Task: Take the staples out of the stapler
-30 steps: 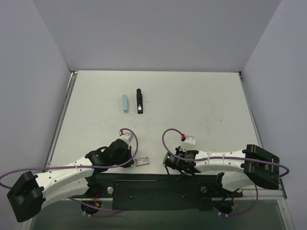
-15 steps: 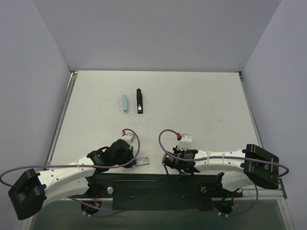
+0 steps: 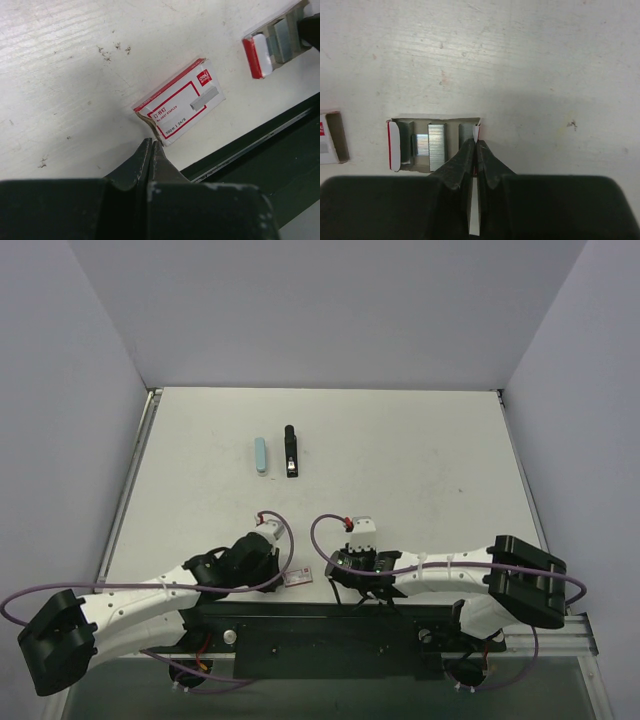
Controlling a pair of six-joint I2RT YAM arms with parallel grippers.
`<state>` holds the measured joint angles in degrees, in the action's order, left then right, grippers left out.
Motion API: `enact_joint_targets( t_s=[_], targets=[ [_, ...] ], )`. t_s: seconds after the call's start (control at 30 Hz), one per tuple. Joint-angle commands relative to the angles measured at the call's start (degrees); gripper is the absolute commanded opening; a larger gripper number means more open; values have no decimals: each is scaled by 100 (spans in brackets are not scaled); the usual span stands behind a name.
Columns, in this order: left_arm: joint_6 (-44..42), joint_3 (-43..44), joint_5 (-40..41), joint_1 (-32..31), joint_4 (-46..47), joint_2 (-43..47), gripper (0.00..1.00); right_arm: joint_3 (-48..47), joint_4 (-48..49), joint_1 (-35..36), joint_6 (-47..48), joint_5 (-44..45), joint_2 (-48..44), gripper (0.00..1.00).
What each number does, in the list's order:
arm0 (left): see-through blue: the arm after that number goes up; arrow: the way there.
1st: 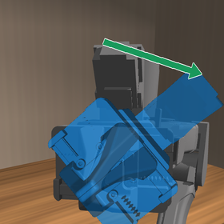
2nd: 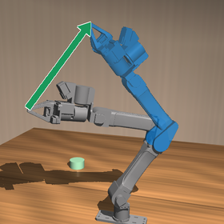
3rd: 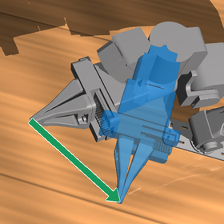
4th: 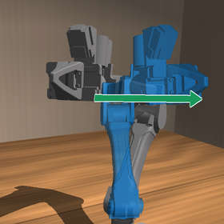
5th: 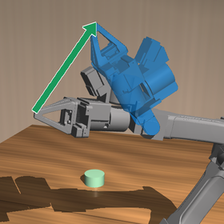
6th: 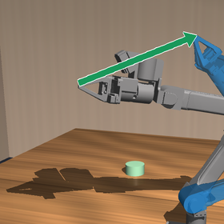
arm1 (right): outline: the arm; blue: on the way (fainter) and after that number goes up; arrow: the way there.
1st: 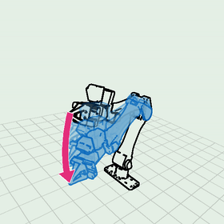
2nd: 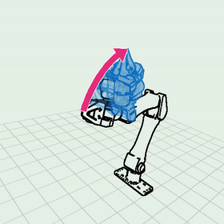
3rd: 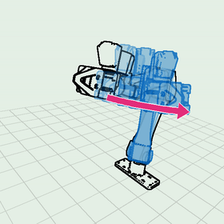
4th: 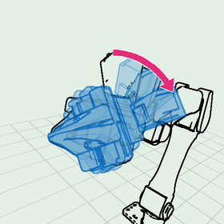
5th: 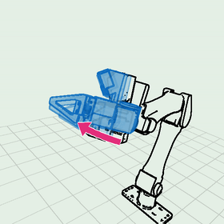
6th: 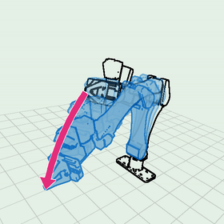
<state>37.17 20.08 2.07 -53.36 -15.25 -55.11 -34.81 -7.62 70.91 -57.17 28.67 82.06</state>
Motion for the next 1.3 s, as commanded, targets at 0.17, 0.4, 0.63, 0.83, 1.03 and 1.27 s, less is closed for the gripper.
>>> enact_joint_targets(
  t_s=[0.17, 0.4, 0.63, 0.83, 1.03, 1.27],
  targets=[
    [80, 76, 338, -43, -93, 212, 0, -246, 401, 1, 496, -239, 310, 0],
    [71, 49, 321, -43, 294, -377, 0, -281, 612, -16, 593, -309, 389, 0],
    [45, 128, 251, -43, 408, -571, 0, -290, 876, 1, 628, -327, 460, 0],
    [19, 146, 242, -43, 382, -580, 0, -325, 964, -16, 698, -265, 548, 0],
    [19, 137, 198, -43, 417, -623, 0, -307, 1113, -43, 733, -326, 618, 0],
    [19, 146, 180, -43, 452, -685, 0, -211, 1324, -25, 821, -467, 653, 0]
  ],
)
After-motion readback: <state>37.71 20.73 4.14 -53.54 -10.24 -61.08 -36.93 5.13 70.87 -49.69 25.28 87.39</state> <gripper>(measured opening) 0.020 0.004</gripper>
